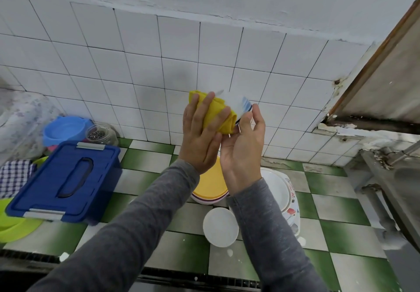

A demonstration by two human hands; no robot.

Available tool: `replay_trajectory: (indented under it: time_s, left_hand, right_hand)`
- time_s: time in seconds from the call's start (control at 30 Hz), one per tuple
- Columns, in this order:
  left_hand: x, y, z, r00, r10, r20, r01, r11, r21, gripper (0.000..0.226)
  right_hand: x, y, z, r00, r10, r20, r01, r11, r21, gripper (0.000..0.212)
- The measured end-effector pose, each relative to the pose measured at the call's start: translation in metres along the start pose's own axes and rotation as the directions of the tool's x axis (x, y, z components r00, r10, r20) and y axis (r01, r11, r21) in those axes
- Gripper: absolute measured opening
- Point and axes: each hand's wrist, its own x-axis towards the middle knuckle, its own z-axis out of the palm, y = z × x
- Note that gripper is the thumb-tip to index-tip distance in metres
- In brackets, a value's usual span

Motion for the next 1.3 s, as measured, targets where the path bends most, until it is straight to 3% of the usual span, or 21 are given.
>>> replay_trajectory:
  time_s: [0.1,0.27,0.33,0.43,0.53,0.67,0.77,0.97,1.1,1.23,1.3]
  left_hand:
    - [0.009,-0.005,-0.006,0.997,0.053,0.065,-0.053,0.999,-0.006,0.047]
    - [0.020,-0.009,-0.011,0.982,-0.148,0.119,0.168,0.969,-0.179,0.045]
    - [0.015,-0.007,-0.009,0.980,-0.152,0.125,0.171,0.972,-0.160,0.042]
    - [0.005,-0.009,-0.007,0.986,-0.117,0.120,0.134,0.980,-0.149,0.040]
    - [0.003,-0.012,-0.008,0.967,-0.233,0.103,0.252,0.933,-0.258,0.039]
    - [0.001,-0.012,-0.006,0.968,-0.226,0.112,0.249,0.928,-0.278,0.039]
    - [-0.001,-0.013,-0.004,0.935,-0.331,0.125,0.353,0.843,-0.405,0.036]
    - [0.008,-0.006,-0.013,0.774,-0.578,0.259,0.599,0.535,-0.596,0.033]
    - [0.008,0.003,-0.009,0.671,-0.712,0.206,0.647,0.426,-0.632,0.034]
    - [0.015,0.017,0.005,0.592,-0.806,0.027,0.581,0.403,-0.707,0.034]
    - [0.015,0.022,0.013,0.641,-0.763,-0.080,0.526,0.513,-0.678,0.037]
  right_hand:
    - [0.000,0.003,-0.002,0.998,-0.021,0.056,0.030,0.988,-0.151,0.031]
    - [-0.001,0.007,-0.015,0.979,-0.086,0.187,0.161,0.885,-0.437,0.034]
    - [0.001,0.005,-0.019,0.964,-0.112,0.242,0.225,0.829,-0.512,0.033]
    - [0.007,-0.001,-0.024,0.956,-0.108,0.274,0.254,0.771,-0.584,0.033]
    - [0.006,-0.004,-0.029,0.943,-0.109,0.316,0.299,0.695,-0.654,0.031]
    - [0.010,-0.008,-0.034,0.938,-0.097,0.333,0.305,0.684,-0.662,0.030]
    - [0.016,-0.011,-0.037,0.940,-0.057,0.337,0.285,0.674,-0.682,0.031]
    - [0.020,-0.014,-0.044,0.967,0.008,0.253,0.119,0.869,-0.481,0.030]
    - [0.020,-0.011,-0.042,0.985,0.036,0.166,0.003,0.974,-0.226,0.029]
    - [0.013,-0.002,-0.033,0.994,0.085,0.073,-0.085,0.996,-0.010,0.028]
    - [0.010,0.000,-0.027,0.997,0.076,0.022,-0.077,0.995,0.057,0.030]
